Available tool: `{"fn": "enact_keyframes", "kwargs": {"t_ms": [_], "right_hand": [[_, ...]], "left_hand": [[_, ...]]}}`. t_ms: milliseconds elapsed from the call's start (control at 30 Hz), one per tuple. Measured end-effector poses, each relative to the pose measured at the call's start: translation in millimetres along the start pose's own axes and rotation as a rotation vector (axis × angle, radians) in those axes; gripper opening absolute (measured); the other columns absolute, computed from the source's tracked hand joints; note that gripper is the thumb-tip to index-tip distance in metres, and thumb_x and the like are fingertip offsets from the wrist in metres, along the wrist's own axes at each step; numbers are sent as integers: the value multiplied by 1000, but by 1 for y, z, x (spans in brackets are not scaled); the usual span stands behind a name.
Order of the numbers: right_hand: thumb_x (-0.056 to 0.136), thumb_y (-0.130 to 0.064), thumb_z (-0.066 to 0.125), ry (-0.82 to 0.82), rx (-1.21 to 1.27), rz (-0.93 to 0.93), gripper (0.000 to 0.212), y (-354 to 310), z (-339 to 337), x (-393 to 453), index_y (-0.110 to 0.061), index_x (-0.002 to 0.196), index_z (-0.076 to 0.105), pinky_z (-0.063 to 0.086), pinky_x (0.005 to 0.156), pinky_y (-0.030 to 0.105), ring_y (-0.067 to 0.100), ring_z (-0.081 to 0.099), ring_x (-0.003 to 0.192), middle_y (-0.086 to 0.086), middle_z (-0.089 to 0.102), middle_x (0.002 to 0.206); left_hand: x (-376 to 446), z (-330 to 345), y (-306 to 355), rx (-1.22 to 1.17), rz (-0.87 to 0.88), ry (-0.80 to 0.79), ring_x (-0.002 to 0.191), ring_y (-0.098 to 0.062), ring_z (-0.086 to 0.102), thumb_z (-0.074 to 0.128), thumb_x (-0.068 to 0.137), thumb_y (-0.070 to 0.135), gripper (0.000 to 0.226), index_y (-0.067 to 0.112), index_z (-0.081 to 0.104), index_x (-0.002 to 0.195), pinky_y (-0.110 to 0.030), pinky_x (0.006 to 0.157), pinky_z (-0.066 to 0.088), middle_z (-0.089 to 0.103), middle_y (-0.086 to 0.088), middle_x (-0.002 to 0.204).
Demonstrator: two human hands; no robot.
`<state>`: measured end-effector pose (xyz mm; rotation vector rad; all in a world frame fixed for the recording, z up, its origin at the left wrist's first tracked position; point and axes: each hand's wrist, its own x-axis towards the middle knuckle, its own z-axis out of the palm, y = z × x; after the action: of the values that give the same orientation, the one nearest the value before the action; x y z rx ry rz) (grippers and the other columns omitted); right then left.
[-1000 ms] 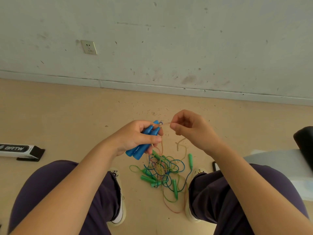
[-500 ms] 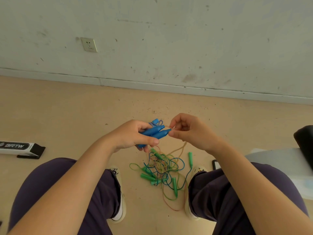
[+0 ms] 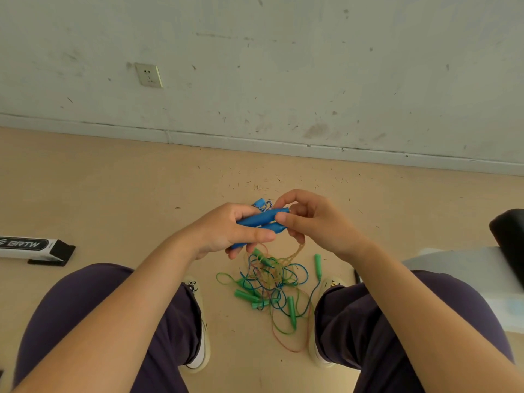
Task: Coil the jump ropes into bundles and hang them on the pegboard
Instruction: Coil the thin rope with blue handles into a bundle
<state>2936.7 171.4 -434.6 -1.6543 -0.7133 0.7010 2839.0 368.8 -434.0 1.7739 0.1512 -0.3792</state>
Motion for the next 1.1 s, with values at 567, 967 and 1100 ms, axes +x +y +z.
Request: {"fn": "enact_keyframes", "kwargs": {"t_ms": [567,967,1100], "right_hand": [[98,-18,57,270,83,41,8,-4,-17,4,-15,91,54,43,69,41,17,50,58,0,58,62],[85,-8,73,57,-347,70,13,-4,6,1,-19,80,69,40,57,9,-5,55,55,-14,66,62],[83,-9,75,113,-369,-25,12,-11,5,0,-20,82,71,43,61,12,-2,51,61,-13,65,73]], "left_hand": [[5,-5,-1,-393,105,119,38,-12,35,66,89,42,27,16,68,82,-20,38,28,53,-1,59],[14,-5,-10,197,-128,328,37,-5,40,67,93,38,27,11,65,91,-18,41,33,58,5,53],[3,1,-5,246,-235,-146,40,-10,33,70,91,38,40,6,62,112,-19,42,29,55,3,58]]}}
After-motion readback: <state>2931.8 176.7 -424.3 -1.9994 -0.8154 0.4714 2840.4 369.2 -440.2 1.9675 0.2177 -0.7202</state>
